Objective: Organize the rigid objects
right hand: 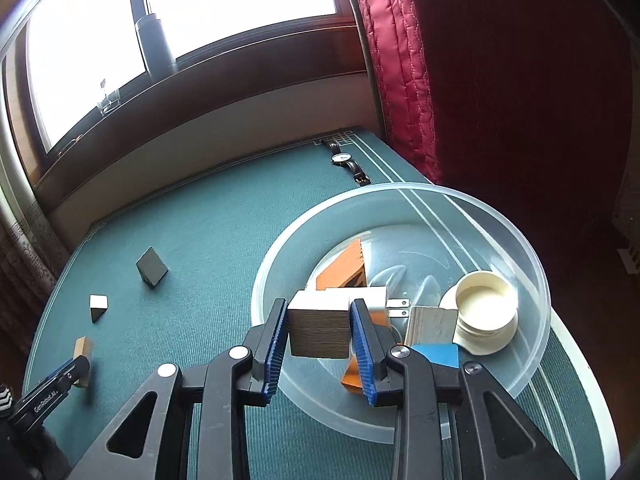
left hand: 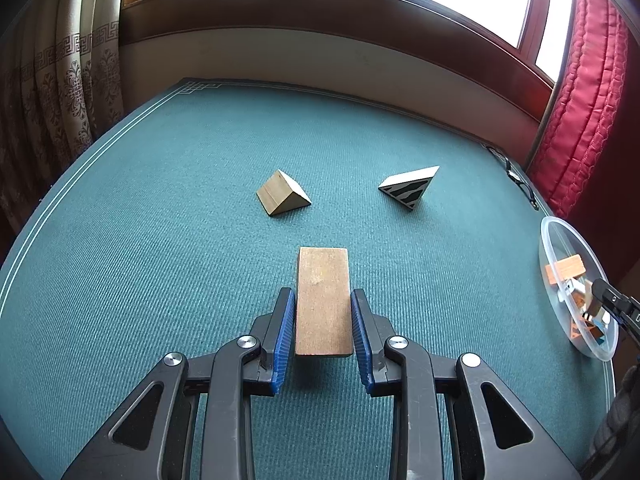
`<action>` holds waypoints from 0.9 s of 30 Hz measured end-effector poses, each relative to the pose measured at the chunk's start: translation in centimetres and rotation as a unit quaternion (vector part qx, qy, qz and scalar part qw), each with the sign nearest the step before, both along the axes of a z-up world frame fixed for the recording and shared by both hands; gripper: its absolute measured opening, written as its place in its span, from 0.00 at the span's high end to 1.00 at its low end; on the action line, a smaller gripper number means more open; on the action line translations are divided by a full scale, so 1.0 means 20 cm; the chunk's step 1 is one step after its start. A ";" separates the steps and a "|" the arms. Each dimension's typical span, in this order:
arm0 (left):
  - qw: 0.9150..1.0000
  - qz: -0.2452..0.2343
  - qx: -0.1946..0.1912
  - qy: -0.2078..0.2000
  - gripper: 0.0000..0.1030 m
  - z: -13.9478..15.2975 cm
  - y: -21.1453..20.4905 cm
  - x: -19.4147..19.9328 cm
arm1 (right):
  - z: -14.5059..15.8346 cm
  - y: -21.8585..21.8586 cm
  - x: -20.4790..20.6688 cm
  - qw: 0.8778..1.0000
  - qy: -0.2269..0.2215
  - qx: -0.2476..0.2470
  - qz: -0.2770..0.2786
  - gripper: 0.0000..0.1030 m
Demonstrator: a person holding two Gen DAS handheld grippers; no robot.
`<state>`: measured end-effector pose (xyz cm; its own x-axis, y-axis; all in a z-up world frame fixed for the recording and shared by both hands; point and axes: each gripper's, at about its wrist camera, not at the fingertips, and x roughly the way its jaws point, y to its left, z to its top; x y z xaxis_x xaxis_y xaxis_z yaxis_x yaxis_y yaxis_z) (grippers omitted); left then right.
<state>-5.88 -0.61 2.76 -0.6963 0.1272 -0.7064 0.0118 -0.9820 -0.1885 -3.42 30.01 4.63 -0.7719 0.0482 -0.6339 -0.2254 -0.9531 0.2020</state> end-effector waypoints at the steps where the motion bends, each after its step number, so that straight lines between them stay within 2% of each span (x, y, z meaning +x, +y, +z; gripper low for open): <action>1: 1.000 -0.001 -0.001 0.001 0.72 0.00 0.00 0.00 | 0.00 0.01 0.01 1.000 0.001 -0.002 -0.002 0.66; 10: 1.000 -0.007 -0.009 -0.002 0.72 -0.01 0.03 0.00 | -0.02 0.13 0.11 0.999 0.004 -0.010 -0.034 0.66; 17: 0.999 -0.037 0.000 -0.013 0.72 0.01 0.13 0.01 | -0.01 0.17 0.25 0.997 0.019 0.027 -0.065 0.66; 19: 0.999 -0.048 0.007 -0.017 0.72 0.02 0.18 0.01 | -0.01 0.17 0.28 0.997 0.023 0.037 -0.067 0.59; 24: 0.997 -0.077 0.003 -0.014 0.72 0.05 0.33 0.01 | -0.03 0.18 0.33 0.997 0.020 0.048 -0.062 0.56; 27: 0.995 -0.095 -0.004 -0.007 0.72 0.09 0.44 0.00 | -0.06 0.19 0.35 0.997 0.017 0.045 -0.061 0.51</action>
